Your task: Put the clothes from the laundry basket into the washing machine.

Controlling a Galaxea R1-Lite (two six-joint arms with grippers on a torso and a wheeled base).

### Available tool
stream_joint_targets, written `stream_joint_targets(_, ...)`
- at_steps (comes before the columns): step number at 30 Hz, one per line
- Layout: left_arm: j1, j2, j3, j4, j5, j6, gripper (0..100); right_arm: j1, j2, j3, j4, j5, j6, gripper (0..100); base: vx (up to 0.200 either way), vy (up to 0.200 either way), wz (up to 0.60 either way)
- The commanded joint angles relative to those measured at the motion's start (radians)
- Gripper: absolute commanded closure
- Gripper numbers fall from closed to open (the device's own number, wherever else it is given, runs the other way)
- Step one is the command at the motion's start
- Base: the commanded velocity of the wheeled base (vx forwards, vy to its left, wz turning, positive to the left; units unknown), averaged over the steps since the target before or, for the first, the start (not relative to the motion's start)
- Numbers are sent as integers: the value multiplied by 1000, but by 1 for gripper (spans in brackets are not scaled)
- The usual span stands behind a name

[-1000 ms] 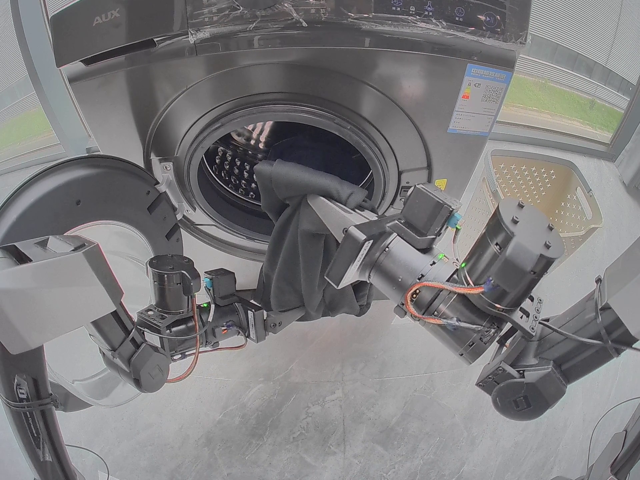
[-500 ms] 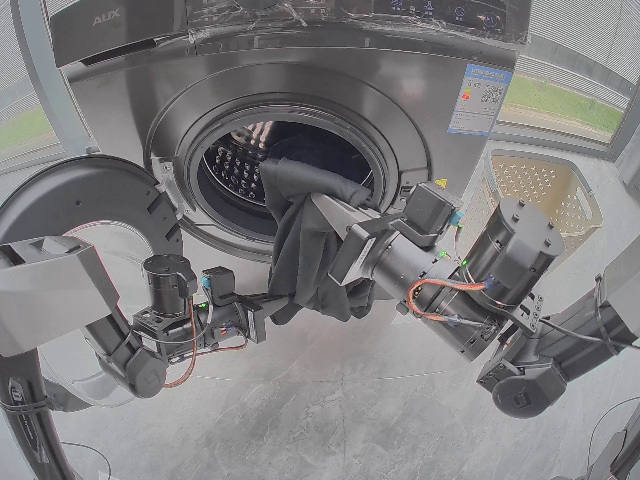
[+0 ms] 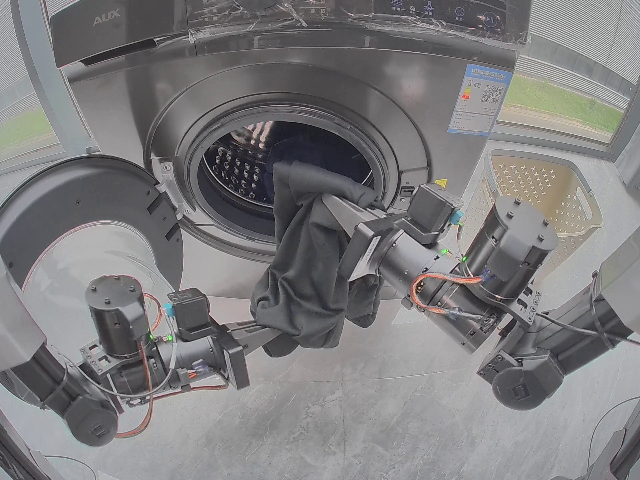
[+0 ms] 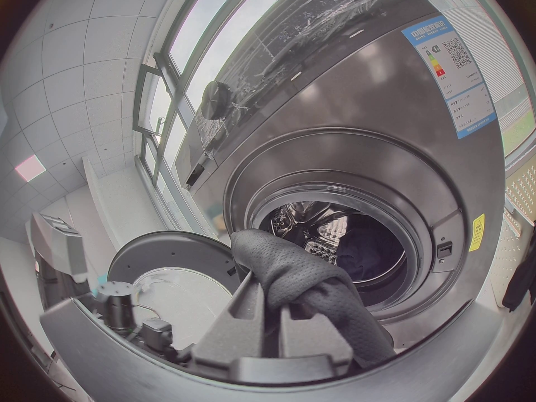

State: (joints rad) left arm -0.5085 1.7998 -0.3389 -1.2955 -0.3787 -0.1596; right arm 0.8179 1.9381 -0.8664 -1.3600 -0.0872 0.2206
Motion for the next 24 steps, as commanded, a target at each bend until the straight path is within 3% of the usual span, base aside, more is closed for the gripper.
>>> stream_joint_targets(1,-48,-123,55,-16,40,-1,100,-13,15,3,1,0,-1,100,0,0,0)
stream_joint_targets(8,-70,-169,80,-68,49,-11,100,-3,15,70,-1,0,-4,100,0,0,0)
stream_joint_targets(17,-79,-280,80,-146,52,-80,100,32,56,152,-2,3,-4,100,0,0,0)
stream_joint_targets(18,-81,-281,75,-146,52,-80,100,37,62,159,-5,3,-4,0,0,0,0)
stream_joint_targets(24,-68,-272,29,-151,58,-89,100,55,105,181,-4,3,-4,0,0,0,0)
